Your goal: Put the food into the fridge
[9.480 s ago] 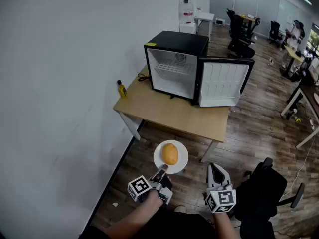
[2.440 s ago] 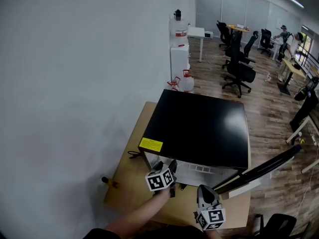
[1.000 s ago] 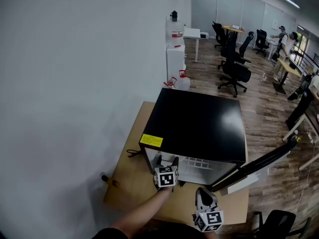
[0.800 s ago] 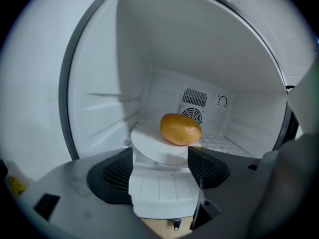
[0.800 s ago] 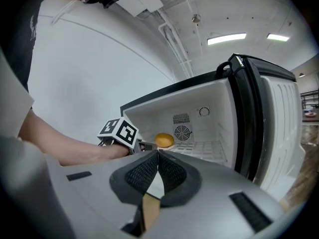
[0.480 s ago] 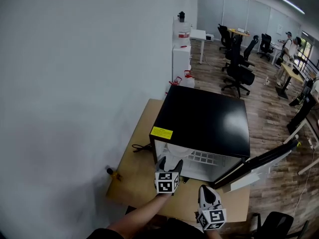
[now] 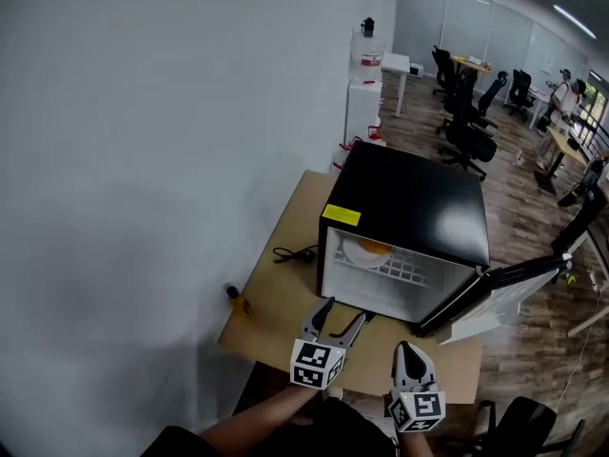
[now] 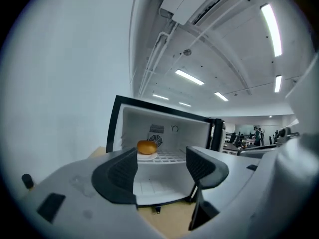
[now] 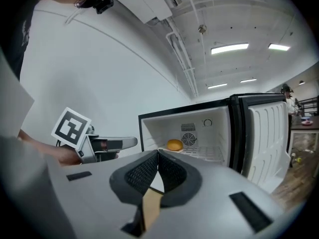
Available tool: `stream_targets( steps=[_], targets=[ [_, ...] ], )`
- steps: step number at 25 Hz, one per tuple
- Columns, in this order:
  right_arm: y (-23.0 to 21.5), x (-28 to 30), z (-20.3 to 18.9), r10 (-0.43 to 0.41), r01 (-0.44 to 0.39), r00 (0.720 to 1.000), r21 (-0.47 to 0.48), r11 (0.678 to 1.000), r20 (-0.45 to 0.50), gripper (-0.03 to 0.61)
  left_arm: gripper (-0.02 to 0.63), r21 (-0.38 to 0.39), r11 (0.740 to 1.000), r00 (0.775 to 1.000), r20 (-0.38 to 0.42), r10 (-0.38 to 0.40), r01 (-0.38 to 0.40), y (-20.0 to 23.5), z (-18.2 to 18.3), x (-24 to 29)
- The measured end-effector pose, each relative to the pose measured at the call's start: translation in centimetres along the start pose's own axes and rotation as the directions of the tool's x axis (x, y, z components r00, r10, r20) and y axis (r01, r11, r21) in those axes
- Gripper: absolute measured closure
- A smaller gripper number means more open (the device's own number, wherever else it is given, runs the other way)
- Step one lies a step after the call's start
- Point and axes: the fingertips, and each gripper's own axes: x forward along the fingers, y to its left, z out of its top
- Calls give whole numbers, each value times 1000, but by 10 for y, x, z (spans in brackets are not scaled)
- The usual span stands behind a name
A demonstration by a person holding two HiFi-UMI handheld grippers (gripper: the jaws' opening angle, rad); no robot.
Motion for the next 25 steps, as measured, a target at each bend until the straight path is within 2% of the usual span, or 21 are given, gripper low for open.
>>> stream_targets(
  steps=[2,4,5,10,13,18,25],
  targets=[
    [9,-13,0,-4,4,1000,-7,1000,3,518,340,18,1000,1000,5,-3,3,-11,3,-29],
    [18,-28,1,-14,14,1000,-2,1000,5,518,536,16,1000,1000,12,9,-10,-19,3,-61],
    [22,-36,0,-22,22,1000,5,1000,7,518,565,2,1000,1000,15,17,-17,-22,1,-77],
    [48,-68,-9,-25,25,1000,-16,1000,-3,518,595,-48,997,998,21,55,-54,-29,-22,-141],
    [60,-91,-20,-36,35,999,-47,998,-20,518,598,-43,997,998,32,62,-61,-39,-33,-167],
    [79,-121,-24,-31,29,999,-68,997,-23,518,597,-24,993,993,31,116,-116,-47,-32,-205],
    [75,-153,-18,-55,55,998,-95,994,7,518,597,14,996,996,36,83,-83,-76,-32,-220]
  ],
)
